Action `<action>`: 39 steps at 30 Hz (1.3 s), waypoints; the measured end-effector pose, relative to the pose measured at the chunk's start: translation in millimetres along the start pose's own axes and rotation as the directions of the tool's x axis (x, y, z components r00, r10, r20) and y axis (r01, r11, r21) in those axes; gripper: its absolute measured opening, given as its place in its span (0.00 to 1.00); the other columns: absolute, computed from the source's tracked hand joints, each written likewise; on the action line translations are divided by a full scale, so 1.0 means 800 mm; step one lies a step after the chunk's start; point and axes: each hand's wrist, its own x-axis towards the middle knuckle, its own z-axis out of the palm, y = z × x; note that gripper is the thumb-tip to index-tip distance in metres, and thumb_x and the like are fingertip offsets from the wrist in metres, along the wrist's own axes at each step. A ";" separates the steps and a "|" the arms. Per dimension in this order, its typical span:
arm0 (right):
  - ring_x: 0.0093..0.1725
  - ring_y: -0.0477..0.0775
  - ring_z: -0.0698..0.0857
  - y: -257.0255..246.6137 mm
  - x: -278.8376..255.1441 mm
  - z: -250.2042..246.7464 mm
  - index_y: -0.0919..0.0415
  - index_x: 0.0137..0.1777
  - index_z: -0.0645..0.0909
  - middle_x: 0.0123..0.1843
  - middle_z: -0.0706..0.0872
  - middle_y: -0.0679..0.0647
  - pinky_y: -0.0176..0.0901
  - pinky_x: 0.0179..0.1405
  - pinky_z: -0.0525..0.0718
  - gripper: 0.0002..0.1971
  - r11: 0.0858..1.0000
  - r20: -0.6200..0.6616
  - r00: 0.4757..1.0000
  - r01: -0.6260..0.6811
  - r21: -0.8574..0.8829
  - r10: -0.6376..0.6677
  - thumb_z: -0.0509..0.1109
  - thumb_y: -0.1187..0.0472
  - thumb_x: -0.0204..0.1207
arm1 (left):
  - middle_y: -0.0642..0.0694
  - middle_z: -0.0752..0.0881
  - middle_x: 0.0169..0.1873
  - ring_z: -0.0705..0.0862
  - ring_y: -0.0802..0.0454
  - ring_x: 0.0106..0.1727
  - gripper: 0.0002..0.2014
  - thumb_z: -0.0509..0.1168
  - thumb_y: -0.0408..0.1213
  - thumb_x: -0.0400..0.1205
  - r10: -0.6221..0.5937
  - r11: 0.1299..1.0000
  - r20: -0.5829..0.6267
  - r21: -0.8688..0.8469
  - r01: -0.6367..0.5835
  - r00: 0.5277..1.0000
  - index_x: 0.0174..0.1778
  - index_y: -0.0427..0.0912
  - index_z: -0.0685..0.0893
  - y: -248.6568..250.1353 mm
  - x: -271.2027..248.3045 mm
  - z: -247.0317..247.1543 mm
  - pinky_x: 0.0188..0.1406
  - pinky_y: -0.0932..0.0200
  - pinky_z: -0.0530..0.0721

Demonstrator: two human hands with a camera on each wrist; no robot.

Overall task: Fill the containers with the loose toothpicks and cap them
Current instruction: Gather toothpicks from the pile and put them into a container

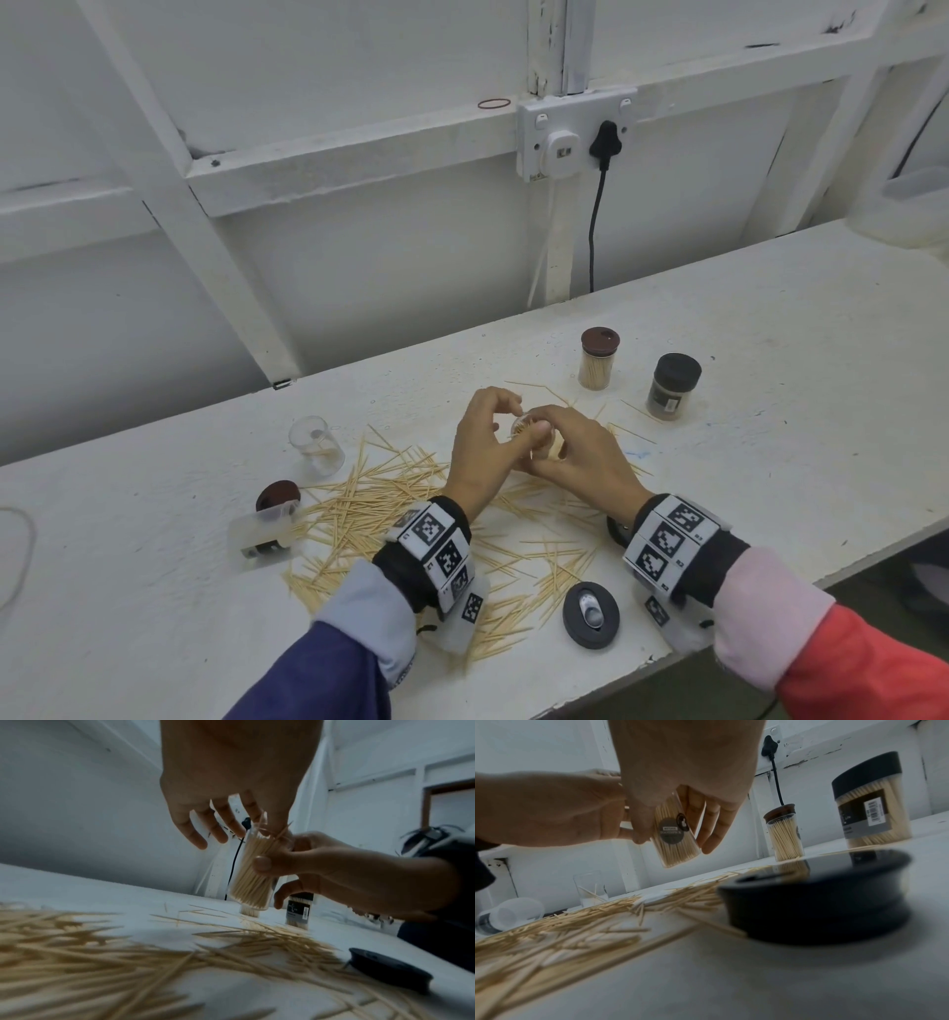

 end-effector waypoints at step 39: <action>0.47 0.30 0.77 -0.002 0.000 0.005 0.43 0.54 0.78 0.43 0.78 0.28 0.29 0.39 0.68 0.18 0.994 0.067 0.992 0.111 -0.027 -0.108 0.77 0.44 0.67 | 0.59 0.57 0.83 0.58 0.57 0.81 0.24 0.41 0.58 0.88 0.018 0.884 0.309 0.440 -0.160 0.951 0.80 0.66 0.66 -0.003 -0.003 -0.016 0.76 0.47 0.61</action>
